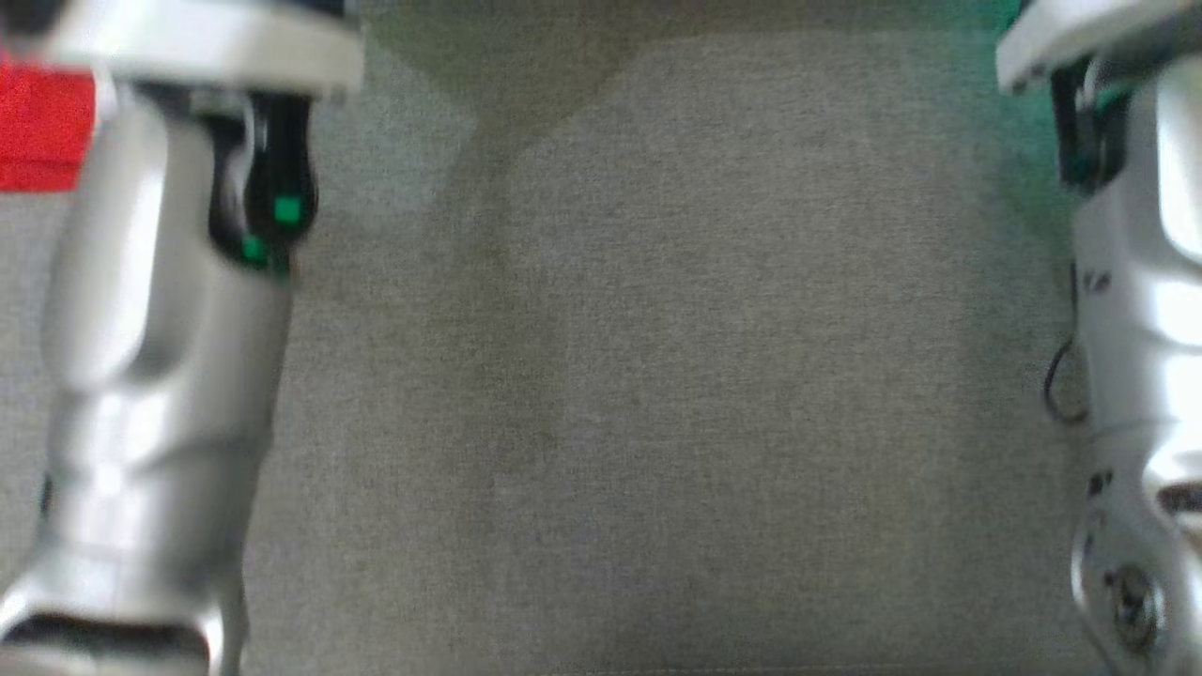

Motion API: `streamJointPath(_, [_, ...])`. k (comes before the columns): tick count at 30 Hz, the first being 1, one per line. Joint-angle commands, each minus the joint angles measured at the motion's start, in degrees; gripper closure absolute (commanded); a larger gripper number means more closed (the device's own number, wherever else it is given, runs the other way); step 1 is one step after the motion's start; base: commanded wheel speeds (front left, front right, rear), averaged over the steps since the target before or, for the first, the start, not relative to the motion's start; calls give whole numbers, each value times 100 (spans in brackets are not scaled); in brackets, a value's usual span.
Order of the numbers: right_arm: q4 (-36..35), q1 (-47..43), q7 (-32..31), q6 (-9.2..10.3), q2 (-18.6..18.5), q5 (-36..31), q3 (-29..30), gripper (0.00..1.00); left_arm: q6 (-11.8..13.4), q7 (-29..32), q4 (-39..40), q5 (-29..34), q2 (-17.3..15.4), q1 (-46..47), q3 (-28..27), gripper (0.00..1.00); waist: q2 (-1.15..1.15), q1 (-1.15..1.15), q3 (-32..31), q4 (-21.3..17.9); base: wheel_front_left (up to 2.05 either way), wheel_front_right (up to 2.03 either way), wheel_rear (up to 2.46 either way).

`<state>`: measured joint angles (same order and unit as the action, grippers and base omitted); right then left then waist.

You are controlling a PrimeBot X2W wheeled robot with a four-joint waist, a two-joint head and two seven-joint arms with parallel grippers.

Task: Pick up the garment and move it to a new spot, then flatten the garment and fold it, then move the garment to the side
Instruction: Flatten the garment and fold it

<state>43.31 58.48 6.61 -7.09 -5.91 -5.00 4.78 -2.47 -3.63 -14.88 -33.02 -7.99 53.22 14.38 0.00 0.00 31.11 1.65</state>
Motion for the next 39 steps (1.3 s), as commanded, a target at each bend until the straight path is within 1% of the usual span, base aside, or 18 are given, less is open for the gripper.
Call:
streamJointPath(1, [-302,-263,106,-40,176,169,10,100,44,-86,494,-97,-249,-345,-268,100,0,0,-153,-44,0,0,0])
streamJointPath(6, [-831,-1265,140,-40,257,568,45,100,196,-237,1321,-310,-263,-1706,-406,100,0,0,-569,-66,0,0,0])
streamJointPath(9, [-1381,-2017,87,-40,278,726,82,100,311,-282,1772,-410,-261,-2577,-451,100,0,0,-895,-64,0,0,0])
streamJointPath(12, [-2071,-2864,-91,-40,292,896,154,100,459,-299,2240,-515,-226,-3428,-484,100,0,0,-1236,-46,0,0,0])
streamJointPath(13, [-2071,-2864,-91,-40,292,896,154,100,459,-299,2240,-515,-226,-3428,-484,100,0,0,-1236,-46,0,0,0])
streamJointPath(16, [-2873,-3746,-384,-40,298,993,236,100,629,-254,2740,-536,-217,-4253,-445,100,0,0,-1508,-14,0,0,0])
streamJointPath(20, [-3979,-4917,-877,-40,301,1313,219,100,821,-137,3342,-509,-229,-5149,-311,100,0,0,-1792,68,0,0,0])
streamJointPath(23, [-4688,-5691,-1301,-40,301,1352,268,100,936,9,3686,-456,-309,-5649,-212,100,0,0,-1907,116,0,0,0])
streamJointPath(26, [-5183,-6210,-1701,-40,302,1428,261,100,993,212,3870,-477,-370,-5984,-80,100,0,0,-1956,135,0,0,0])
streamJointPath(28, [-5333,-6398,-1919,-40,302,1424,258,100,1006,315,3862,-493,-394,-6097,-3,100,0,0,-1967,146,0,0,0])
streamJointPath(31, [-5274,-6439,-2153,-40,302,1470,292,100,962,444,3645,-538,-403,-6082,116,100,0,0,-1956,170,0,0,0])
streamJointPath(36, [-4797,-6156,-2397,-40,302,1482,279,100,794,622,2976,-492,-495,-5709,268,100,0,0,-1878,196,0,0,0])
streamJointPath(39, [-4488,-5881,-2494,-40,302,1629,270,100,662,732,2559,-571,-449,-5349,345,100,0,0,-1807,215,0,0,0])
